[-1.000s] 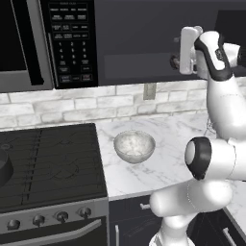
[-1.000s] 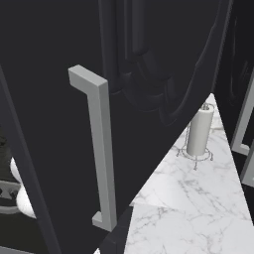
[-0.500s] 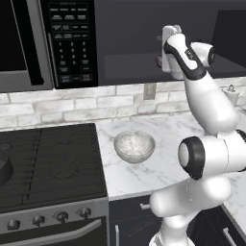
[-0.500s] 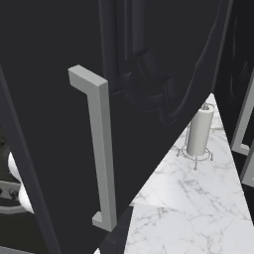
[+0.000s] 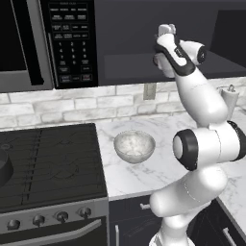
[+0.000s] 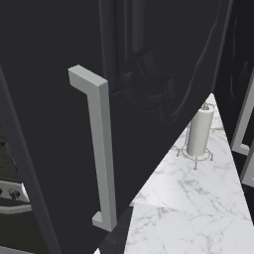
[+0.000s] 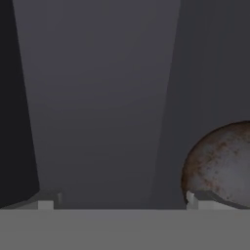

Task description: Open the cabinet and move the ladle to the pot. Then close the cabinet.

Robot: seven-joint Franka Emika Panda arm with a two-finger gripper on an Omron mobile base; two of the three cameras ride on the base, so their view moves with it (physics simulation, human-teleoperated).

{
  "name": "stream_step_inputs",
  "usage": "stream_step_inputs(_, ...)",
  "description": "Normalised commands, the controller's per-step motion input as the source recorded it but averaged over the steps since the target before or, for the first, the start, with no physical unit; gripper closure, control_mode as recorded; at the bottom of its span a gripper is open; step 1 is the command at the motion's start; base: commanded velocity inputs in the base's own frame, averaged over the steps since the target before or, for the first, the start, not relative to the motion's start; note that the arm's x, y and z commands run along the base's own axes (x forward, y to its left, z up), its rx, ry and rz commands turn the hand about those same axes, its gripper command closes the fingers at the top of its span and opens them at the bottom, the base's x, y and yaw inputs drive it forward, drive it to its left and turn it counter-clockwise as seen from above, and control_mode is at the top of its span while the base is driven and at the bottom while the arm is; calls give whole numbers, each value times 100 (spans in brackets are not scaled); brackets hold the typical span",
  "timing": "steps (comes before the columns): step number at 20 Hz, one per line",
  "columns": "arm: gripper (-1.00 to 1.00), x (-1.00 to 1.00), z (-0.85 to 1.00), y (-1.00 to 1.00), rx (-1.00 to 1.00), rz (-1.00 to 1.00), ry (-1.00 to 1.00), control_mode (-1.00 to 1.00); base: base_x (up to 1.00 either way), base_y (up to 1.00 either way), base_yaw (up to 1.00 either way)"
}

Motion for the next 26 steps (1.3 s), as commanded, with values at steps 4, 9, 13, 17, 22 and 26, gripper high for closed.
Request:
stream_step_inputs(4,-100,-11,0,2,0,-10,-3,-100,0,0,0)
stream_step_inputs(9,-100,-44,0,0,0,-15,-4,-100,0,0,0)
stream_step_inputs(13,-100,-28,0,0,0,-19,-1,-100,0,0,0)
stream_step_inputs(17,-100,-22,0,6,0,-23,0,-100,0,0,0)
stream_step_inputs(22,-100,0,0,9,0,-25,0,-100,0,0,0)
stream_step_inputs(26,-100,-12,0,20,1,-29,0,-100,0,0,0)
